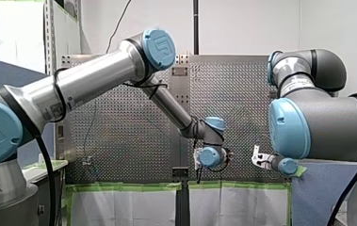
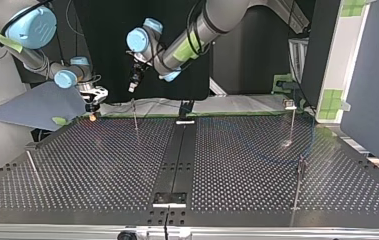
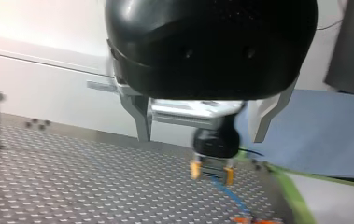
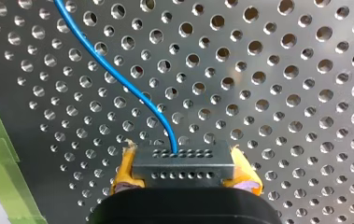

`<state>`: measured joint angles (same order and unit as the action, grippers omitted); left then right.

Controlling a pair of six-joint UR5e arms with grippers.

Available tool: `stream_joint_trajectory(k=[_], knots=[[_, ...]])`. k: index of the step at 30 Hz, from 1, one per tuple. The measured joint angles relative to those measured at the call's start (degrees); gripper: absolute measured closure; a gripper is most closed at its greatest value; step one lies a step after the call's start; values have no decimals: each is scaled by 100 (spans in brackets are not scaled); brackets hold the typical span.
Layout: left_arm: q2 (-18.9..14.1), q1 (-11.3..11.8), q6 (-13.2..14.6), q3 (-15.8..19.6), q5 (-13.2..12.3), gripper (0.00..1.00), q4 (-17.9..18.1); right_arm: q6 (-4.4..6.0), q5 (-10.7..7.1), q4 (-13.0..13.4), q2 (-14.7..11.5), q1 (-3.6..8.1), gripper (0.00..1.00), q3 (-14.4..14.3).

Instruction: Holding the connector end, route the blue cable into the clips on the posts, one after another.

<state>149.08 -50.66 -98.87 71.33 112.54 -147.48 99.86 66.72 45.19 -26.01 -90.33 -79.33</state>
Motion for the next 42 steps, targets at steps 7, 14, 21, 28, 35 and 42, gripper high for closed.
stream_joint_trajectory(k=[7, 14, 21, 28, 35, 42], knots=[[-385, 64, -295, 384, 217, 0, 321, -3, 1, 5, 2, -3, 100, 1], [-792, 106, -511, 792, 391, 0, 90, 6, 1, 8, 3, -10, 100, 1], [-1135, 177, -655, 1135, 637, 0, -246, 5, 2, 1, 3, -23, 100, 1], [-1530, 267, -709, 1530, 832, 0, -485, 0, 6, 3, 3, -35, 100, 1], [-1918, 288, -685, 1919, 936, 0, -427, -4, 8, -2, 3, -40, 100, 1], [-2298, 304, -669, 2299, 949, 0, -326, -9, 8, -8, 10, -42, 100, 0]])
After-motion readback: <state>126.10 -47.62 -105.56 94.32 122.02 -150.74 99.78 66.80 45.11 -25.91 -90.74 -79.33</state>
